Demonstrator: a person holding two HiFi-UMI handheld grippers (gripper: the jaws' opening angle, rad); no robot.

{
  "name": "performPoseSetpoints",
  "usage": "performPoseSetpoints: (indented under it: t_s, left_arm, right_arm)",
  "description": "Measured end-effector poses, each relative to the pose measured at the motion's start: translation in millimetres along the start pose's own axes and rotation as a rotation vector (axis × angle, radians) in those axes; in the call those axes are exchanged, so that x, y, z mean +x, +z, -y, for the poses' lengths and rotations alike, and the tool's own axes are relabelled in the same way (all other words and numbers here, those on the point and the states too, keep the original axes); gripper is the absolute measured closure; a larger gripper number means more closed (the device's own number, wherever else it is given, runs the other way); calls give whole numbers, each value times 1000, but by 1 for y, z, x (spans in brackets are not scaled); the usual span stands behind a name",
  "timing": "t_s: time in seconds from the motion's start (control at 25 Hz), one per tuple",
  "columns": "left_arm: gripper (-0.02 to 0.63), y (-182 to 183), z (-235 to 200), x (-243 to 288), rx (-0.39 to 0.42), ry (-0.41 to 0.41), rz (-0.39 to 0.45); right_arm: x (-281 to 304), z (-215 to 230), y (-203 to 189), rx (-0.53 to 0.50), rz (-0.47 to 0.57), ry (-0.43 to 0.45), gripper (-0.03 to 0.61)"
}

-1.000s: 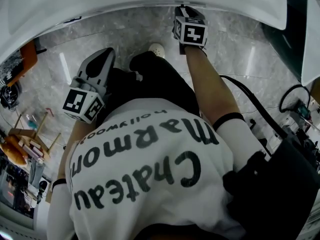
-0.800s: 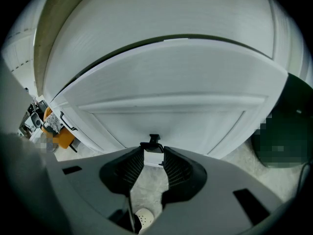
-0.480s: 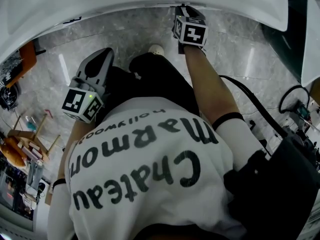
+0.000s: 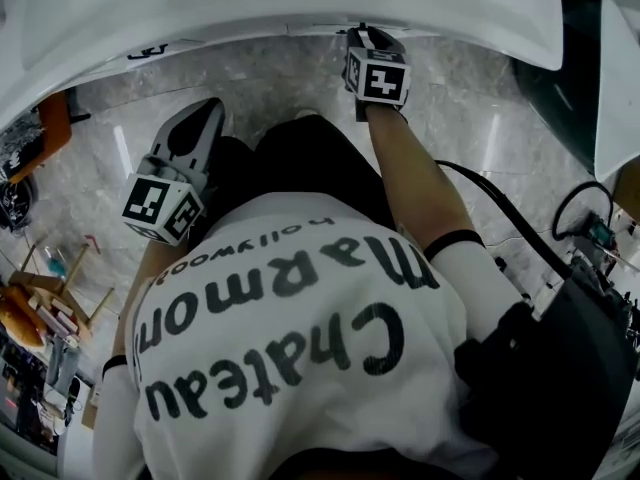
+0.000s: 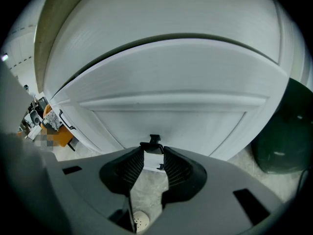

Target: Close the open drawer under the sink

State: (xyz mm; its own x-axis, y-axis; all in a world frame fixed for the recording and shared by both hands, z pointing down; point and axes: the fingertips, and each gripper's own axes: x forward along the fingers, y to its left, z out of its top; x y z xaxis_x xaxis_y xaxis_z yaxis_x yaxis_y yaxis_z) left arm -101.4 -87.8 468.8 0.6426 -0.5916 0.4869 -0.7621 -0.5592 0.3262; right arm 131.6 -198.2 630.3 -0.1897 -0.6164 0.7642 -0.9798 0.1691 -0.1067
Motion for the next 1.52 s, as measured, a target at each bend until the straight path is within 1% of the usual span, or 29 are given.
performPoseSetpoints:
  t_s: [0.24,0.56,0.72,0.96,1.2,1.32,1.36,1.4,1.52]
  left_arm:
    - [605,3,2,-1,20,-14,-2]
    - [606,-1,5,-6,35,-8,-10]
    - [606,1,11,-12,42,-6,-12]
    - [604,5,12,-25,25,16,-21]
    - [606,6,21,-46,3,28,-56]
    - [605,12,23,-52,-2,39,-65]
    - [606,17,25,-53,2,41,-65]
    - [604,22,28,-55,7,39,-65]
    - [606,38,42,-60,20,29,-56]
  right_arm:
    - [3,-1,1,-4,-11,1,446]
    - [8,1,8,14,26,8,445]
    - [7,2,6,7,1,3,445]
    - [6,4,3,18,-42,-33,443]
    - [2,0,1,51,-52,-11,437]
    - [-4,4,6,68,-29,-35,457]
    - [-8,7,9,78,-16,-49,496]
    - [-16,9,11,88,-10,-60,514]
    - [-40,14,6,101,-19,-72,530]
